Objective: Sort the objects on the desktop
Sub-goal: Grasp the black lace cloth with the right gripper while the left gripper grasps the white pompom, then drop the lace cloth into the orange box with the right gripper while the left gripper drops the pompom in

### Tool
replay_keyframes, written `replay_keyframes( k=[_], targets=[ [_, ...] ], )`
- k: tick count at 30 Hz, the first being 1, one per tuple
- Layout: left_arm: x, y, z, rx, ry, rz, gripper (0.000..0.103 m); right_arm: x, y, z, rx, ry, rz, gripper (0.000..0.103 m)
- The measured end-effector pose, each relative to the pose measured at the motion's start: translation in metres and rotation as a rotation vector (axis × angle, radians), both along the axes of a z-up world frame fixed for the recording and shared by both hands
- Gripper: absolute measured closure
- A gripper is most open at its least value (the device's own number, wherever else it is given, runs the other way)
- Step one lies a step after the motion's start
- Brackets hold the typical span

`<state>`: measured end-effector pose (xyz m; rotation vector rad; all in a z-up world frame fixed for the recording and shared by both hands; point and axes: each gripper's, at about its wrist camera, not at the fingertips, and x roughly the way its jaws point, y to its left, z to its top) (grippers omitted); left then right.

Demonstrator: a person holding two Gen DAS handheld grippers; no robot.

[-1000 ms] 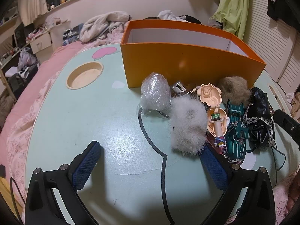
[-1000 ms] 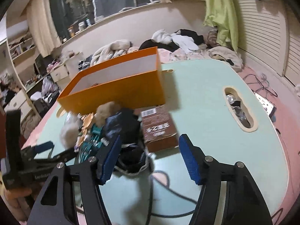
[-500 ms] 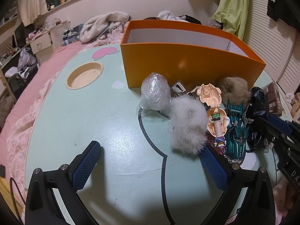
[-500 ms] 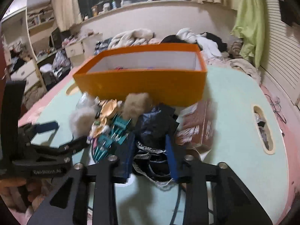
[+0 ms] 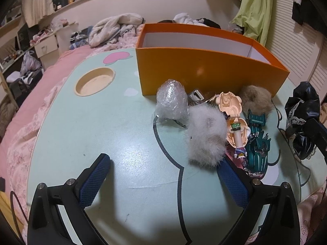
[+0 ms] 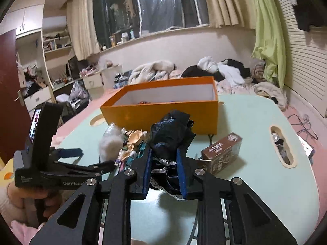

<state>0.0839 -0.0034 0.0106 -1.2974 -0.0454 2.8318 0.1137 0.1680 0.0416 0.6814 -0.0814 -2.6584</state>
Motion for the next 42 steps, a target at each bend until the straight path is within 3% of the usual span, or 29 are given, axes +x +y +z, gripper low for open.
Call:
replay_keyframes(
  k=[5,7,10,15,17,18,20,21,22,23,32,38,41,42],
  targets=[
    [0.004,-0.009,0.007,0.065,0.035,-0.019,0.028,-0.004,0.008,-0.002,-0.041,-0.022,-0.040,0.079],
    [0.004,-0.009,0.013,0.085,0.050,-0.038,0.047,-0.006,0.011,-0.003,-0.052,-0.036,-0.045,0.079],
    [0.001,-0.010,0.019,0.114,0.063,-0.065,0.064,-0.010,0.012,-0.004,-0.062,-0.053,-0.046,0.079],
    [-0.015,-0.015,0.022,0.153,0.055,-0.066,0.066,-0.010,0.012,-0.004,-0.063,-0.059,-0.042,0.079],
    [-0.022,-0.012,0.020,0.184,0.026,-0.106,0.061,-0.011,0.011,-0.005,-0.062,-0.063,-0.040,0.079],
    [-0.025,-0.010,0.017,0.191,0.006,-0.121,0.052,-0.010,0.011,-0.006,-0.063,-0.064,-0.039,0.079],
    [-0.028,-0.004,0.012,0.197,-0.014,-0.142,0.050,-0.010,0.012,-0.007,-0.064,-0.066,-0.038,0.079],
    [-0.030,-0.001,0.009,0.201,-0.020,-0.152,0.062,-0.010,0.012,-0.007,-0.063,-0.065,-0.038,0.079],
    [-0.029,0.000,0.008,0.199,-0.014,-0.153,0.082,-0.010,0.012,-0.007,-0.062,-0.065,-0.038,0.079],
    [-0.028,0.000,0.008,0.202,-0.019,-0.151,0.081,-0.010,0.011,-0.007,-0.062,-0.063,-0.038,0.079],
    [0.002,-0.013,0.051,0.281,0.135,-0.181,0.081,-0.015,0.015,0.006,-0.097,-0.063,-0.021,0.079],
    [-0.042,-0.007,0.088,0.390,0.191,-0.242,0.081,-0.060,0.026,0.041,-0.224,-0.076,-0.018,0.079],
    [-0.074,-0.008,0.094,0.440,0.192,-0.207,0.080,-0.093,0.029,0.052,-0.290,-0.097,-0.004,0.079],
    [-0.083,-0.009,0.092,0.451,0.189,-0.178,0.072,-0.102,0.028,0.052,-0.300,-0.105,0.002,0.078]
  ],
)
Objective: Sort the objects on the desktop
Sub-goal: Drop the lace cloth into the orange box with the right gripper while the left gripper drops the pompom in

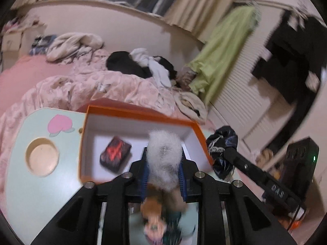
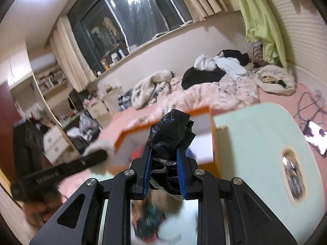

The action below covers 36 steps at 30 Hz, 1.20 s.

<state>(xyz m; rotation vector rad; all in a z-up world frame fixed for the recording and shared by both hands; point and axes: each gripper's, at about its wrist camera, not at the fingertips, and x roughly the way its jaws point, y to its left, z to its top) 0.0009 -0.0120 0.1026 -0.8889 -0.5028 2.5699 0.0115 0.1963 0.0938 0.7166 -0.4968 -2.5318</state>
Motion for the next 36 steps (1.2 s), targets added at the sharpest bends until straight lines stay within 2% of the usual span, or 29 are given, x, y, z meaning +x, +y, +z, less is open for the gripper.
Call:
replay_keyframes(
  k=[1,2,3,4,5,7,10,11,12,15,17,19,22,23,24,30,36],
  targets=[
    [-0.014,-0.001,-0.007,0.016,-0.020,0.030,0.053,-0.012,-0.003,-0.002,-0.008,-0.021,0.023,0.076],
    [-0.021,0.000,-0.014,0.019,-0.039,0.037,0.046,-0.028,-0.008,-0.007,0.001,-0.069,0.047,0.074],
    [-0.029,0.000,-0.023,0.016,-0.069,0.045,0.040,-0.041,-0.014,-0.015,0.023,-0.131,0.062,0.068],
    [-0.033,0.000,-0.030,0.011,-0.095,0.053,0.044,-0.047,-0.017,-0.022,0.038,-0.164,0.061,0.066],
    [-0.030,0.001,-0.031,-0.035,-0.064,0.073,0.044,-0.052,-0.019,-0.029,0.057,-0.199,0.048,0.065],
    [-0.019,-0.001,-0.029,-0.043,-0.021,0.069,0.044,-0.036,-0.016,-0.024,0.090,-0.119,-0.007,0.057],
    [0.006,-0.005,-0.023,-0.025,0.019,0.047,0.038,-0.007,-0.006,-0.012,0.066,-0.022,-0.040,0.041],
    [0.017,-0.004,-0.022,-0.051,0.031,0.048,0.036,0.008,-0.004,-0.007,0.075,0.017,-0.057,0.034],
    [0.027,-0.002,-0.020,-0.092,0.041,0.053,0.030,0.020,-0.004,-0.004,0.095,0.040,-0.063,0.031],
    [0.058,0.004,-0.027,-0.230,0.049,0.085,0.018,0.051,-0.007,-0.006,0.173,0.052,-0.058,0.031],
    [0.073,0.011,-0.039,-0.314,0.021,0.082,0.017,0.070,-0.009,-0.018,0.231,0.012,-0.047,0.031],
    [0.084,0.017,-0.060,-0.403,-0.043,0.057,0.017,0.080,-0.009,-0.033,0.285,-0.038,-0.040,0.031],
    [0.090,0.018,-0.085,-0.453,-0.121,0.060,0.016,0.097,-0.010,-0.063,0.375,-0.116,-0.070,0.031],
    [0.086,0.020,-0.098,-0.486,-0.178,0.061,0.014,0.099,-0.014,-0.079,0.411,-0.167,-0.058,0.031],
    [0.087,0.021,-0.101,-0.511,-0.171,0.075,0.000,0.100,-0.017,-0.085,0.438,-0.164,-0.055,0.029],
    [0.082,0.022,-0.101,-0.497,-0.171,0.058,0.000,0.083,-0.035,-0.101,0.516,-0.155,-0.056,0.023],
    [0.080,0.020,-0.102,-0.494,-0.167,0.060,0.000,0.089,-0.033,-0.097,0.474,-0.150,-0.054,0.023]
  ],
)
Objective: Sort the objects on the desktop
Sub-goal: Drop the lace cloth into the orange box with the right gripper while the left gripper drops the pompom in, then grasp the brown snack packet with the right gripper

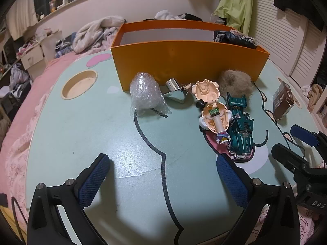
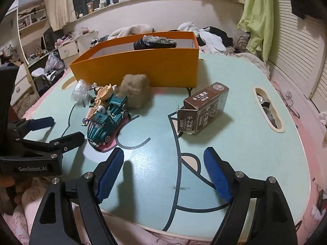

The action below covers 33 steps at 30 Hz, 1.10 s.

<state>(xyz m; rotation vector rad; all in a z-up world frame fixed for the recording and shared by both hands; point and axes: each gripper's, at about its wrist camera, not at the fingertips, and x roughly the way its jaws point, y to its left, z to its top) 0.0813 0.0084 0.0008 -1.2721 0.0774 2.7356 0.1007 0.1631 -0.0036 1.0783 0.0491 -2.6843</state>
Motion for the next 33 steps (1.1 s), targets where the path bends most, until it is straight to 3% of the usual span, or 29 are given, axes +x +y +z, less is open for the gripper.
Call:
replay_keyframes(
  k=[4,9,14,21,25,28,30,33],
  targets=[
    [0.001,0.000,0.000,0.000,0.000,0.000,0.000,0.007,0.019,0.009,-0.082,0.006,-0.020,0.023],
    [0.001,0.000,-0.001,0.003,0.002,-0.001,0.000,0.003,0.042,0.019,-0.195,0.017,-0.128,0.023],
    [0.003,0.000,-0.001,0.002,0.002,-0.001,0.000,-0.024,0.049,0.035,-0.262,0.030,-0.219,0.023],
    [0.004,0.000,-0.001,0.003,0.003,-0.001,0.000,-0.060,0.047,0.039,-0.241,0.023,-0.338,0.023],
    [0.004,0.000,-0.001,0.002,0.003,-0.002,0.000,-0.068,0.048,0.027,-0.209,-0.045,-0.348,0.023],
    [0.005,-0.001,-0.001,0.003,0.005,-0.001,0.000,-0.059,0.046,0.031,-0.187,-0.023,-0.336,0.050],
    [0.005,-0.001,-0.001,0.002,0.005,-0.001,0.000,-0.057,0.048,0.030,-0.197,-0.024,-0.320,0.079],
    [0.006,-0.001,-0.002,0.003,0.006,-0.001,0.000,-0.044,0.050,0.029,-0.207,-0.006,-0.294,0.083]
  ],
)
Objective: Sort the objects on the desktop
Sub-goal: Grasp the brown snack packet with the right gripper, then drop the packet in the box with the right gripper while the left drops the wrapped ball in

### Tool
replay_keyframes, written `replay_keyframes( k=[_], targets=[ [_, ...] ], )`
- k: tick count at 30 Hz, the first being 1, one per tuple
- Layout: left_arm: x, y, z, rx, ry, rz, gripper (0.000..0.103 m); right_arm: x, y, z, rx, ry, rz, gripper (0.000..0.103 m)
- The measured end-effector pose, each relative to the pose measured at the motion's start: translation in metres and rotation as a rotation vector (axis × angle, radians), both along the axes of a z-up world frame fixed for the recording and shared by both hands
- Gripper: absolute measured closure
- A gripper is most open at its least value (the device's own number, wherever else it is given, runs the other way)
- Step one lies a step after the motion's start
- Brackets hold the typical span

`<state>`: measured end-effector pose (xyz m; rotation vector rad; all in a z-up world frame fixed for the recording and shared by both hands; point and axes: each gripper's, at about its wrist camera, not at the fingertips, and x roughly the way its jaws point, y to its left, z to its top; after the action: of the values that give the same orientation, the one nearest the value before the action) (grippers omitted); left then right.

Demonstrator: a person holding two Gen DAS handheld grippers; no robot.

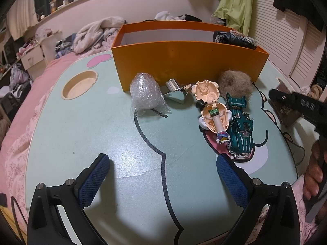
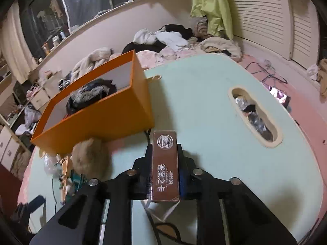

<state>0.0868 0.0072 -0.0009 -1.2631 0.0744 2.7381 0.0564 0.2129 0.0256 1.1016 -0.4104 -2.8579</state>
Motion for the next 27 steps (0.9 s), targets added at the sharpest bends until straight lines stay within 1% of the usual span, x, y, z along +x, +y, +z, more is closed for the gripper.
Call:
replay_keyframes(
  k=[5,8,11,14,16,18,20,21,24,26,27],
  targets=[
    [0.000,-0.001,0.003,0.001,0.002,0.005,0.000,0.032,-0.003,0.014,0.026,0.109,0.085,0.083],
    [0.000,-0.004,0.006,0.003,0.004,0.019,0.000,0.047,-0.007,0.018,0.013,0.133,0.172,0.083],
    [0.002,-0.007,0.008,0.024,0.008,0.026,0.000,0.063,-0.009,0.019,-0.005,0.157,0.245,0.083],
    [0.004,-0.009,0.010,0.046,0.012,0.029,0.001,0.071,-0.012,0.023,-0.004,0.197,0.288,0.083],
    [0.004,-0.011,0.015,0.060,0.028,0.034,0.007,0.067,-0.016,0.023,0.006,0.201,0.300,0.083],
    [0.004,-0.015,0.020,0.077,0.042,0.045,0.010,0.065,-0.020,0.020,0.010,0.189,0.309,0.083],
    [-0.001,-0.022,0.026,0.104,0.046,0.076,0.011,0.061,-0.020,0.018,0.003,0.175,0.308,0.083],
    [-0.005,-0.027,0.027,0.122,0.044,0.097,0.012,0.060,-0.019,0.017,-0.004,0.170,0.306,0.083],
    [-0.023,-0.042,0.031,0.212,0.034,0.150,0.026,0.058,-0.017,0.014,-0.019,0.152,0.299,0.083],
    [-0.038,-0.046,0.031,0.257,0.022,0.152,0.032,0.058,-0.016,0.013,-0.024,0.146,0.298,0.083],
    [-0.044,-0.046,0.029,0.272,0.015,0.148,0.038,0.058,-0.017,0.012,-0.025,0.143,0.298,0.083]
  ],
)
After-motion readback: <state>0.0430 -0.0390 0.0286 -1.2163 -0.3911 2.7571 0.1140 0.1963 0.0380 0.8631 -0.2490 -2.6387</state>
